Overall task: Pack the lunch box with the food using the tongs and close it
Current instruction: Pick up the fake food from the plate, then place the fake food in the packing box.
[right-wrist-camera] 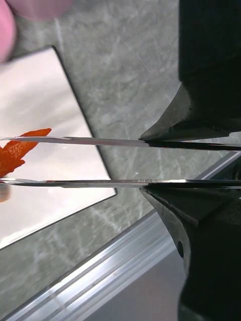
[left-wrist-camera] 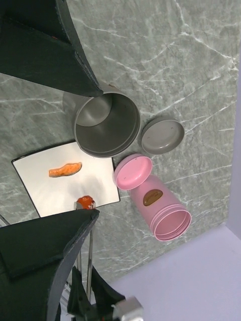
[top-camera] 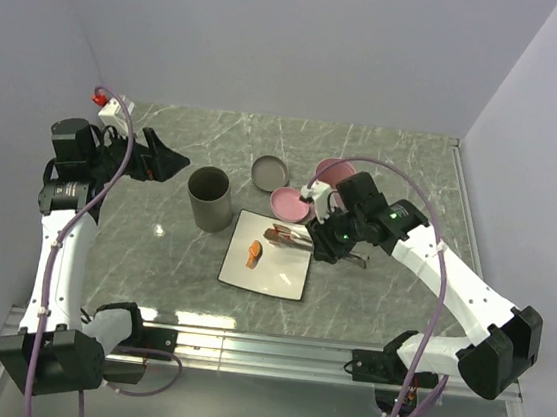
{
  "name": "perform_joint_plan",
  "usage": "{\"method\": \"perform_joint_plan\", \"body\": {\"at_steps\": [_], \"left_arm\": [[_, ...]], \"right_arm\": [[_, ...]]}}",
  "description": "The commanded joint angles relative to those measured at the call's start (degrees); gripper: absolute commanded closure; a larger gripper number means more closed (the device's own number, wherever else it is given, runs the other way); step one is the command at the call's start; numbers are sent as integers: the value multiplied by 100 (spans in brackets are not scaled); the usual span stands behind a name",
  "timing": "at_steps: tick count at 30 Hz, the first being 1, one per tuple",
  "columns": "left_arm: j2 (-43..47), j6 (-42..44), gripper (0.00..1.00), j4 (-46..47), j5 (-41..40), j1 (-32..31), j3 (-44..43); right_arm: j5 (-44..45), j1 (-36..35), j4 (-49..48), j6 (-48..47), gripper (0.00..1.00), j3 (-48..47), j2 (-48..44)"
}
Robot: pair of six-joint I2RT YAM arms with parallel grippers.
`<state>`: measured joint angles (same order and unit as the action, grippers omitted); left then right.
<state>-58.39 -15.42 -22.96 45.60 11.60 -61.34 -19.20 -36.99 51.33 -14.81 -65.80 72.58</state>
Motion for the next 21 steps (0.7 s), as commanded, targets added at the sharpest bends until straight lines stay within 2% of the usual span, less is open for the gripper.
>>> {"method": "perform_joint_plan", "body": {"at_steps": [1,11,21], "left_arm": [[-23,-180,1,248,273,97,-106],[-137,-304,1,283,405,229,-133],[-94,-426,1,424,362,326,-27]], "right_arm": [[-189,-45,-71,-48,64,-679,-156],[-321,-45,-167,-14,63,-2330,494],[-646,-132,-255,206,63,-3711,1653]]}}
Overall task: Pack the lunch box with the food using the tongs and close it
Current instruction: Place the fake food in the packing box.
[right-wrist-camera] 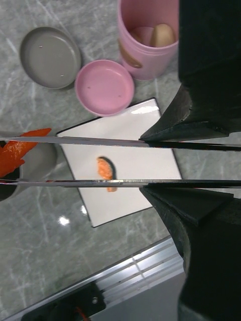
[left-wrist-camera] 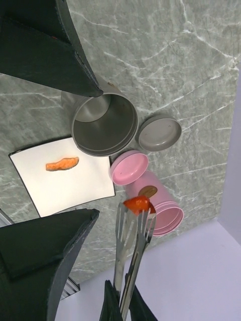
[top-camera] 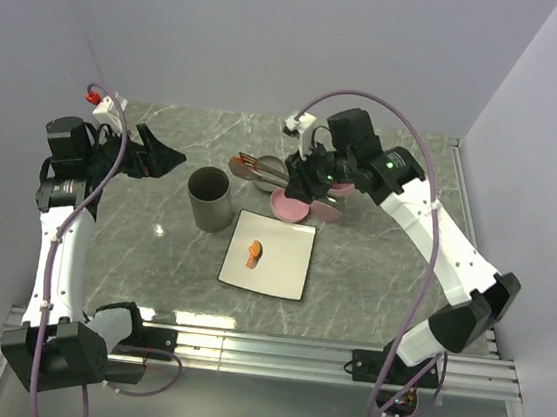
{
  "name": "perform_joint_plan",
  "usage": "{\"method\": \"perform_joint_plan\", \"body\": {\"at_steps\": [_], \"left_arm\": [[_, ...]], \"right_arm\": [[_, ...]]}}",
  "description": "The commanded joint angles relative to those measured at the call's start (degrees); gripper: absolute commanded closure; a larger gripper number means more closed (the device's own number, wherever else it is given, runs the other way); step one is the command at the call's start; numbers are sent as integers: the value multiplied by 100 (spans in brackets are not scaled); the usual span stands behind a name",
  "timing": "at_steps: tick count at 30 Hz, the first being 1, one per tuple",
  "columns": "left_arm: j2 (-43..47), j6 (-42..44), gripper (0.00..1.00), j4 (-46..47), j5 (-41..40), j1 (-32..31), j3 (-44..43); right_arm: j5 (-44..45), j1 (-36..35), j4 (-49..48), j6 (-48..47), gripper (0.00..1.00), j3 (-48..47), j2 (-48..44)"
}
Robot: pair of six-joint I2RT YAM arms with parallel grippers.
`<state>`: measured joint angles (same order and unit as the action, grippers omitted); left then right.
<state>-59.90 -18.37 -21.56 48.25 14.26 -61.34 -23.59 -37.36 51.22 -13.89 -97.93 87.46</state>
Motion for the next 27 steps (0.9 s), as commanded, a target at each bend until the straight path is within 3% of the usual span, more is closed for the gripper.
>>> {"method": "perform_joint_plan", "body": {"at_steps": [1,8,18,27], "left_arm": [[66,-201,1,310,88,85,-27],[-30,-544,1,469,114,349,-44],[-162,-615,1,539,387,464,-18],[-162,-650,1,583,519,472,-9]], "right_arm": [[-224,-113,-218,123,63,-586,253],[-172,-403,-7,62,63,-1429,1026],[197,-720,54,-61,61,-1633,1695],[399,-790,63,-52,41,-1641,1818]]}}
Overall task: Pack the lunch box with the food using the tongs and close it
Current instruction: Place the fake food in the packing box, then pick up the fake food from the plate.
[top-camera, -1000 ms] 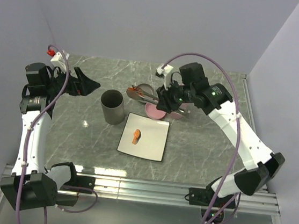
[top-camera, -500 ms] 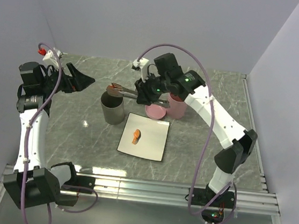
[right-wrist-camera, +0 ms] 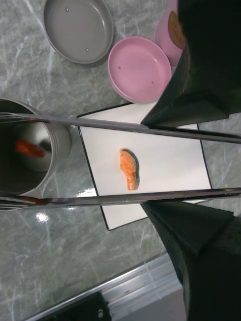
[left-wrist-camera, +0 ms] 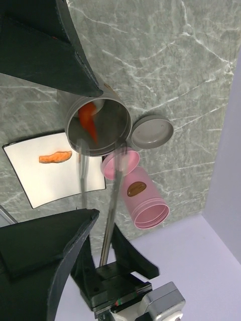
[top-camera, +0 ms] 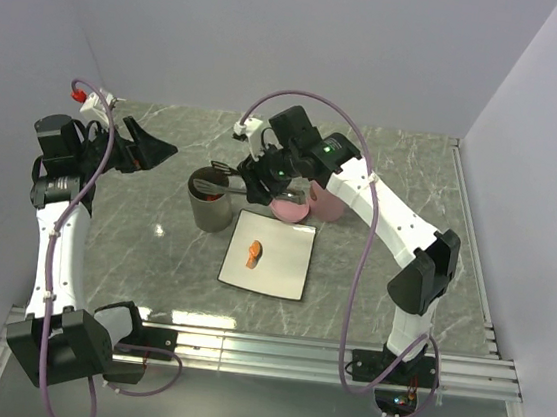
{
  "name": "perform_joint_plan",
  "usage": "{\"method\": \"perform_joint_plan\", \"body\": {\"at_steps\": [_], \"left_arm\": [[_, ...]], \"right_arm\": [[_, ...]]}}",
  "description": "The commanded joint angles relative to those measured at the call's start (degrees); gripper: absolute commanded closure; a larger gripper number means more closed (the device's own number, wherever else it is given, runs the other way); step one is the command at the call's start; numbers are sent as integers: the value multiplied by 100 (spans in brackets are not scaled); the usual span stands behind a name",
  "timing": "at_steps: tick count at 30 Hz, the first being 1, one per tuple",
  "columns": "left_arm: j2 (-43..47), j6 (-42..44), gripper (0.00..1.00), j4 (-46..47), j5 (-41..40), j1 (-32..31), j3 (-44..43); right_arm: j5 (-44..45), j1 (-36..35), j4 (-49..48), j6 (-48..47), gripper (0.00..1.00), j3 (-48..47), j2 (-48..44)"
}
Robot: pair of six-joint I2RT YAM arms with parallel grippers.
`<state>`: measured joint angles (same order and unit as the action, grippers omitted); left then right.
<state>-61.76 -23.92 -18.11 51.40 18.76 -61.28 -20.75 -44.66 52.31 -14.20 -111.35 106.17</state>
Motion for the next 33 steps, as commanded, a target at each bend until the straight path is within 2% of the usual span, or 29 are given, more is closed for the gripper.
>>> {"method": "perform_joint_plan", "body": {"at_steps": [1,4,9,14,19,22,26,33], "left_arm": [[15,-86,1,220,213,31,-51],[58,19,0,97,178,22,-121],[146,404,0,-245,143,31,-157],[357,713,1,-457,28,22,-157],[305,547,1,-352,151,31,-209],[270,494,1,-334,169,22,-227],[296,468,1,-273,186,22,-166],[349,555,1,-386,116,31,-174]], "right_arm": [[124,-51,-29,4,36,-352,-44],[159,-60,-28,57,31,-413,-88],[177,-60,-46,136,33,-55,-526],[212,28,112,110,34,1087,-1447],[466,46,-142,241,36,2658,-2441],[563,63,-143,294,36,3180,-2793],[598,142,-169,330,38,3690,-3005],[1380,256,-467,303,42,4524,-3093]]}}
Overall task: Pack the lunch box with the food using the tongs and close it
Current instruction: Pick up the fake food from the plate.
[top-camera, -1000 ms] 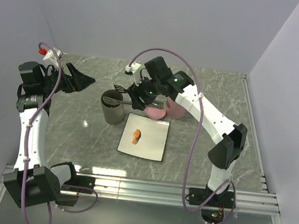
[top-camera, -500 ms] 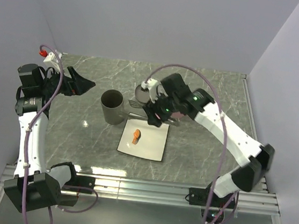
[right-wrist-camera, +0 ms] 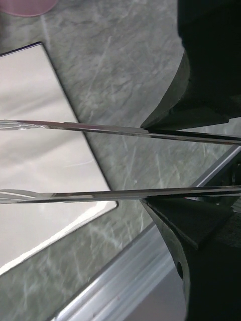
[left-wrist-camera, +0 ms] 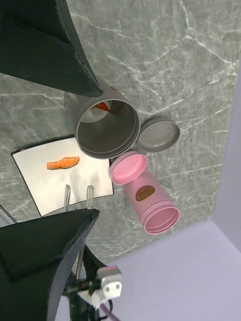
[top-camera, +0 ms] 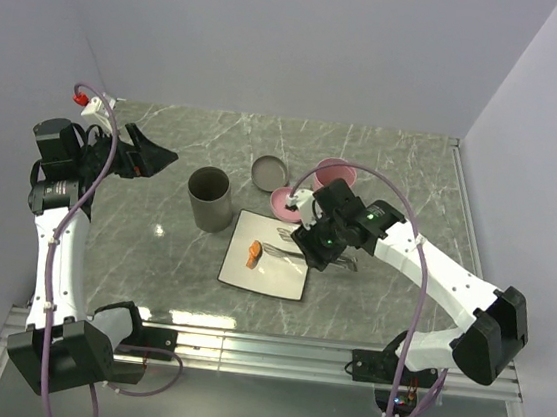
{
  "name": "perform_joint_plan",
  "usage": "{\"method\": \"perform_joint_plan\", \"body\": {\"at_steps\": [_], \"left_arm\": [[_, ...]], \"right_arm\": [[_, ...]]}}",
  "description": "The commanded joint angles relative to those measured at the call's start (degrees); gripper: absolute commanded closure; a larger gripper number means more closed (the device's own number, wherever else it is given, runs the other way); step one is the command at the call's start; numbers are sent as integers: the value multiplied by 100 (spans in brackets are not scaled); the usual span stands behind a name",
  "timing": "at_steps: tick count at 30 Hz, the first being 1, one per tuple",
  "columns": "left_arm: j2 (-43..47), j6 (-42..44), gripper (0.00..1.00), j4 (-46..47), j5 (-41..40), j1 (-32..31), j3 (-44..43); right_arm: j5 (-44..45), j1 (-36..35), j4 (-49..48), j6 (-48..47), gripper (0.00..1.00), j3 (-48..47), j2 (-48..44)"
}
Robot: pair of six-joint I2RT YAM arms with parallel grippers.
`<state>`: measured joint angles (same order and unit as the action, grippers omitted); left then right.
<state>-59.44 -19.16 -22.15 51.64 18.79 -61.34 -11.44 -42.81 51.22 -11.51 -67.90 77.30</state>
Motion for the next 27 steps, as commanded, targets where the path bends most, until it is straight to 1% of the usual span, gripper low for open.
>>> {"method": "perform_joint_plan", "body": {"at_steps": [1,5,7,10,12,16,19,23,24,27], "left_arm": [[117,96,1,1,83,20,-176],[108,9,1,105,127,29,-124],[82,-35,1,184,180,29,-80],[73,-62,1,194,163,20,-71],[82,-27,1,150,154,29,-97],[117,-9,1,158,127,29,-71],[108,-53,1,202,162,20,-18],[82,-27,1,168,162,20,-62],[64,-27,1,159,154,29,-62],[55,0,1,132,145,20,-89]], "right_arm": [[676,79,-393,43,42,250,-206],[994,97,-569,79,45,453,-198],[1047,115,-640,61,48,444,-145],[767,106,-578,34,49,304,-57],[407,97,-482,8,49,190,-31],[248,1,-666,-71,49,216,-153],[213,-184,-701,-141,49,102,-110],[186,-561,-666,-290,50,-135,-22],[178,-754,-666,-325,50,-153,13],[107,-966,-578,-370,51,-268,127]]}}
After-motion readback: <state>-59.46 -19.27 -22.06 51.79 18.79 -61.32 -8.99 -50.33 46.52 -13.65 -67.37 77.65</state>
